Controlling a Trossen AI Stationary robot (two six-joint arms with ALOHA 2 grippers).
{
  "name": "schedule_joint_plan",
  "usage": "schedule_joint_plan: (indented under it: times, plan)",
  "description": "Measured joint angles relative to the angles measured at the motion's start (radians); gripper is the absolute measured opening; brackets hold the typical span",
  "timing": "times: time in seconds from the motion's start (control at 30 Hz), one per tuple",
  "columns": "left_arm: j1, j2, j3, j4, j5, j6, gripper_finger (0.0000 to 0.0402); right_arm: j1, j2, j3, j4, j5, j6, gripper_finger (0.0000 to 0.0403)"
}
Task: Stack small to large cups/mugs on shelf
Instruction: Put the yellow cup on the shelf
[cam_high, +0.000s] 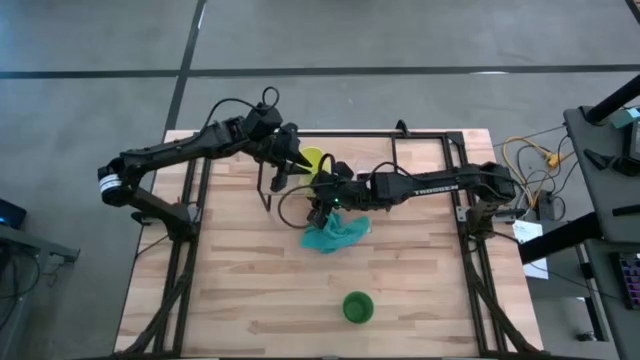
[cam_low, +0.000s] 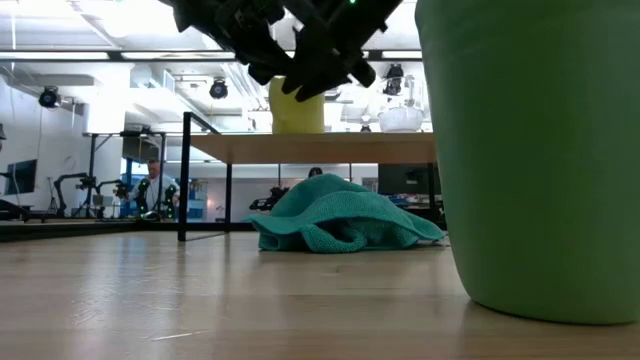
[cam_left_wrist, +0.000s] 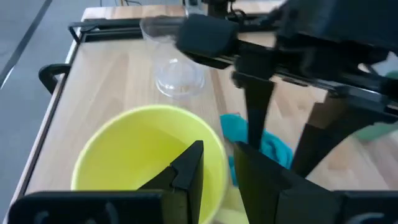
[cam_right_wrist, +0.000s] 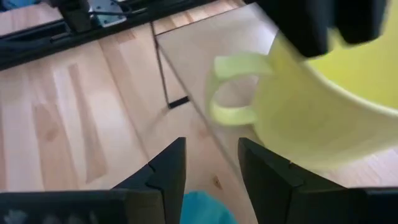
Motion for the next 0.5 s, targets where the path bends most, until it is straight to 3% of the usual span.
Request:
schedule_joint_plan:
  times: [0.23, 0.5]
  plan:
    - [0.000, -0.035, 0.018, 0.000, -0.010, -0.040, 0.0076, 0.048, -0.043, 0.001, -0.077, 0.000, 0.015, 0.0137]
    - [0.000, -0.106, 0.014, -0.040, -0.162, -0.041, 0.0076, 0.066, -0.115, 0.001, -0.075, 0.006, 0.010, 0.0132]
